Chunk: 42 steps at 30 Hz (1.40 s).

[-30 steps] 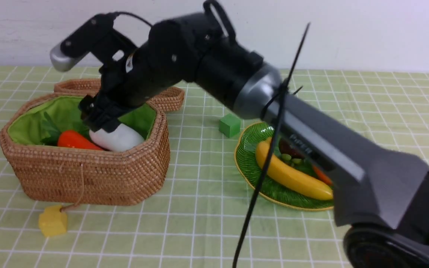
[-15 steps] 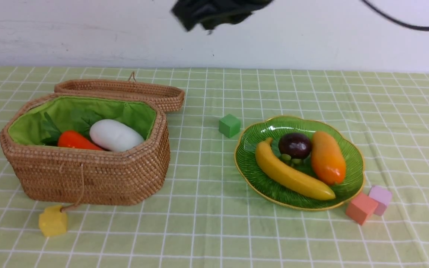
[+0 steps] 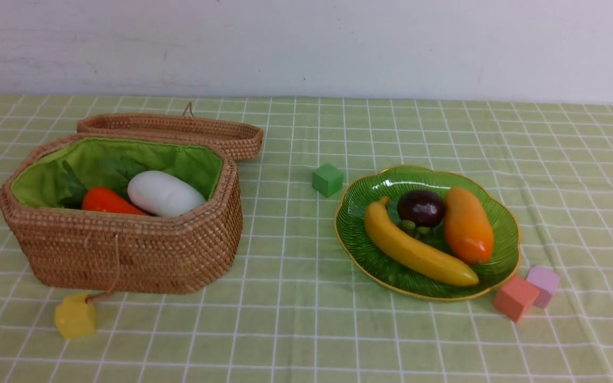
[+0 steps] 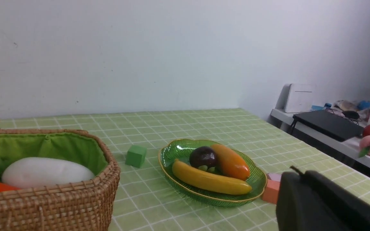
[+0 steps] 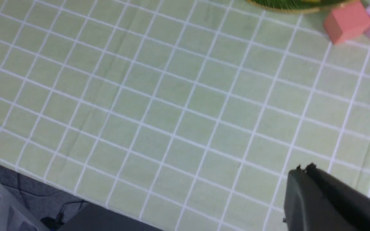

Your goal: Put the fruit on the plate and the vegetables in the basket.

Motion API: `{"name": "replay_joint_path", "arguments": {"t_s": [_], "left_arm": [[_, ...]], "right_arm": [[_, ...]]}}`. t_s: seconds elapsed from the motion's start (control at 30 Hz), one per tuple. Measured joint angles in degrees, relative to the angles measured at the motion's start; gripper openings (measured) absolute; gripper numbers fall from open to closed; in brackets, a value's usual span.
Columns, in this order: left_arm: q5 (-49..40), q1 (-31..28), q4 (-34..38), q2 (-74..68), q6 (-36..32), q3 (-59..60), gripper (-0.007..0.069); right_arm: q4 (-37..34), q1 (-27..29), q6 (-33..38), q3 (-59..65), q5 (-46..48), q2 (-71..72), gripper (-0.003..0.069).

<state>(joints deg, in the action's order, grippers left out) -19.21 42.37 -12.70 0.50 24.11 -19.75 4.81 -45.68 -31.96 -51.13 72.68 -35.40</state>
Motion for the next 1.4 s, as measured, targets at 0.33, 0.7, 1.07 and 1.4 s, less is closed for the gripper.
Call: {"name": "replay_joint_path", "arguments": {"t_s": [0.33, 0.7, 1.07, 1.4], "left_arm": [[0.09, 0.00, 0.00, 0.00, 0.00, 4.71, -0.0013], [-4.98, 0.00, 0.00, 0.00, 0.00, 8.15, -0.0013], [-11.21, 0.00, 0.00, 0.00, 0.00, 9.42, -0.0010], [-12.07, 0.00, 0.00, 0.00, 0.00, 9.46, -0.0001]], "right_arm": [[0.69, 0.00, -1.63, 9.73, -7.38, 17.39, 0.0001], [0.87, 0.00, -1.66, 11.41, -8.74, 17.84, 0.0023], [4.28, 1.14, -0.92, 12.49, -9.75, 18.79, 0.0029], [-4.82, 32.88, 9.42, 39.31, -48.34, 25.92, -0.0020]]}}
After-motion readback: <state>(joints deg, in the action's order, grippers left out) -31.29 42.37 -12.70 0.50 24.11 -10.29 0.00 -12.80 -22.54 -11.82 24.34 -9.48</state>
